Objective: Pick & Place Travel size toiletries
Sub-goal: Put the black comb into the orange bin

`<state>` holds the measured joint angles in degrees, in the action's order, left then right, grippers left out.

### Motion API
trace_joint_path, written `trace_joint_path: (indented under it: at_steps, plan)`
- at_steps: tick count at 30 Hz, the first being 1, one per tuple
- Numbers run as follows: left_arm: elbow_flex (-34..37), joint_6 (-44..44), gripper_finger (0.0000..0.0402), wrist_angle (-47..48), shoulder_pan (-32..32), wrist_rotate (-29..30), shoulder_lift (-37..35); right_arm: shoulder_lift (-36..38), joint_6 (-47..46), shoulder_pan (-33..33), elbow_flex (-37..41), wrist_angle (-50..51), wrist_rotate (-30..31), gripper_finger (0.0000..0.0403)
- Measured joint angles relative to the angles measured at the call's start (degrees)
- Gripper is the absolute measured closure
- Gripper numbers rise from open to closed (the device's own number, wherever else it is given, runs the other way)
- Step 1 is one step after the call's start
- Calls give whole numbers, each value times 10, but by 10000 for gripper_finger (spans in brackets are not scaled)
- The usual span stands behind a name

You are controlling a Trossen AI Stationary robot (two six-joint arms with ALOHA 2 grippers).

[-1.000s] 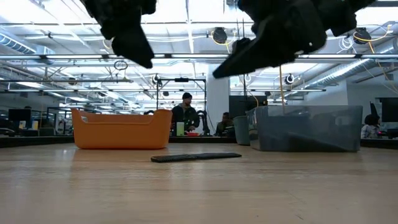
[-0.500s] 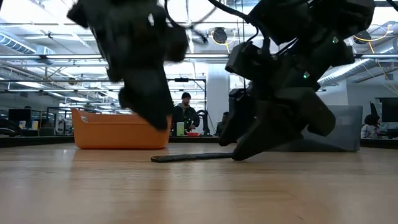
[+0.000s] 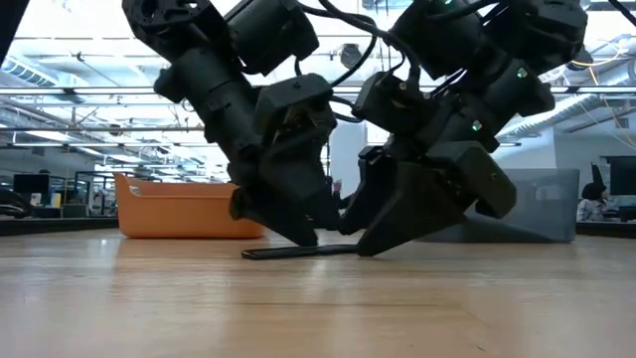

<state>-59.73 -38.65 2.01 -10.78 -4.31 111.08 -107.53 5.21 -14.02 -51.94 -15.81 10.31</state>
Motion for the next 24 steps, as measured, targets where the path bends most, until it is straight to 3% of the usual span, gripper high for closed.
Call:
trace_joint_path:
  at_steps: [14,24]
  plan:
    - [2,27,165,-54,2,-101,5,0,-2,23,0,-2,2,124]
    - [3,42,165,-63,6,-75,5,0,-6,7,0,-5,6,125]
